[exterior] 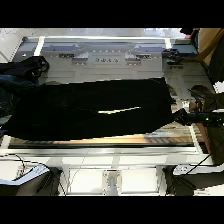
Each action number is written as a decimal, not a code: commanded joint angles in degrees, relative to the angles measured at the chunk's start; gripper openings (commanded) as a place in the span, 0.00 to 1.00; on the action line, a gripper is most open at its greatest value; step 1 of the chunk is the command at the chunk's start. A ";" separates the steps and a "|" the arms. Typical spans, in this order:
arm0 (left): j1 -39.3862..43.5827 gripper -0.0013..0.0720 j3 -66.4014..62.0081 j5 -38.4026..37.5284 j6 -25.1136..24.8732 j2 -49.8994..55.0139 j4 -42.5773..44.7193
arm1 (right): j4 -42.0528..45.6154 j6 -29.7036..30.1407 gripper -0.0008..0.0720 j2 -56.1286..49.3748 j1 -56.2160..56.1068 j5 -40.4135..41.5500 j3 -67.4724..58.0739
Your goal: Fold the clothes and pants, and hang the long-sleeved shirts on hangers.
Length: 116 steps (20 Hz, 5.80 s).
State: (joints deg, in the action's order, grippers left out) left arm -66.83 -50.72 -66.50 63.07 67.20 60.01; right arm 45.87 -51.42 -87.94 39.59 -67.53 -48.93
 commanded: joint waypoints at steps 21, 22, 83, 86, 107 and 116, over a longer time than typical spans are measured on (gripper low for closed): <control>-0.04 0.04 0.02 -4.74 -0.02 -0.02 1.16 | 26.82 -19.58 0.02 20.24 0.15 -24.17 -11.43; -0.04 0.04 0.02 -5.20 -0.02 -0.02 2.38 | 26.40 -20.20 0.02 20.20 0.13 -21.00 -10.10; -9.64 0.04 5.05 -0.37 -6.97 10.86 -14.21 | 16.09 -16.46 0.70 31.45 21.14 -14.12 12.98; -9.64 0.04 5.05 -0.33 -7.45 10.25 -14.16 | 21.07 -14.91 0.68 28.02 21.16 -9.05 16.26; -9.62 0.04 5.11 -0.57 -8.02 10.27 -12.02 | 14.71 -8.17 0.53 13.97 28.39 -3.87 19.15; -9.62 0.03 3.67 -2.12 -8.61 6.40 -8.90 | 10.67 -2.89 0.02 15.93 28.39 -16.68 14.88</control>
State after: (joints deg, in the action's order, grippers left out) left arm -76.44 -46.13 -68.05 54.72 75.96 48.69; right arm 60.86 -56.12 -73.32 67.94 -75.48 -31.48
